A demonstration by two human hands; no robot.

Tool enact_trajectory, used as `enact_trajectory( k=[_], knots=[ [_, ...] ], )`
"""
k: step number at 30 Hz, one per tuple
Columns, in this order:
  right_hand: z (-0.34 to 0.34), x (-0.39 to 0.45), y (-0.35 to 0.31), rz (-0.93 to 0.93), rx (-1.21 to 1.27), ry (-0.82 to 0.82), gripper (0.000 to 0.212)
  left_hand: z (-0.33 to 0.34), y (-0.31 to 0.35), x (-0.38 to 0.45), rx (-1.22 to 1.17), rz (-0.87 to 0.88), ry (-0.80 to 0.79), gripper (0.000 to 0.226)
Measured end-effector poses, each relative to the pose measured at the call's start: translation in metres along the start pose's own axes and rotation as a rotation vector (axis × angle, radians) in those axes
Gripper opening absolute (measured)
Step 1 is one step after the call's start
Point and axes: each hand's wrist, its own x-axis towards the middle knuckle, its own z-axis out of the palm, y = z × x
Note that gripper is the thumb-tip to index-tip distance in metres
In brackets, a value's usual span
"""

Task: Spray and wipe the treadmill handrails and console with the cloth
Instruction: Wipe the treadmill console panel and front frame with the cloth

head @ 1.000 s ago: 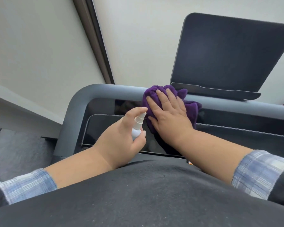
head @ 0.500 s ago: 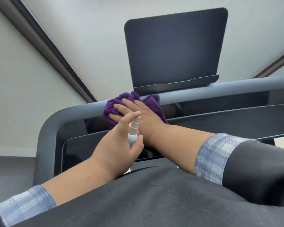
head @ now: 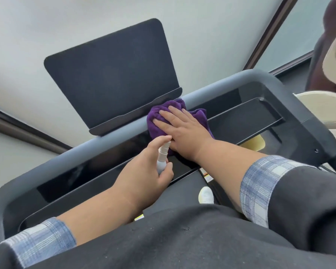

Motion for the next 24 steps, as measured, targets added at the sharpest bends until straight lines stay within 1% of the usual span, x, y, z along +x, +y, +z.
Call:
enact_trajectory(
  k=[6,14,18,22,24],
  knots=[
    [-0.005,-0.012,0.052,0.073,0.003,0.001,0.064,0.023,0.026,0.022,0.032,0.004,-0.041,0.058],
    [-0.015,-0.021,0.115,0.002,0.007,-0.037,0.062,0.053,0.072,0.066,0.098,-0.002,-0.033,0.058],
    [-0.019,-0.021,0.138,-0.055,0.012,-0.049,0.07,0.069,0.092,0.088,0.115,-0.021,-0.037,0.06],
    [-0.02,-0.024,0.162,-0.055,0.016,-0.036,0.068,0.083,0.105,0.107,0.159,0.008,-0.054,0.07],
    [-0.022,-0.027,0.176,-0.047,0.024,-0.014,0.063,0.088,0.11,0.116,0.176,-0.004,-0.051,0.07]
  ],
)
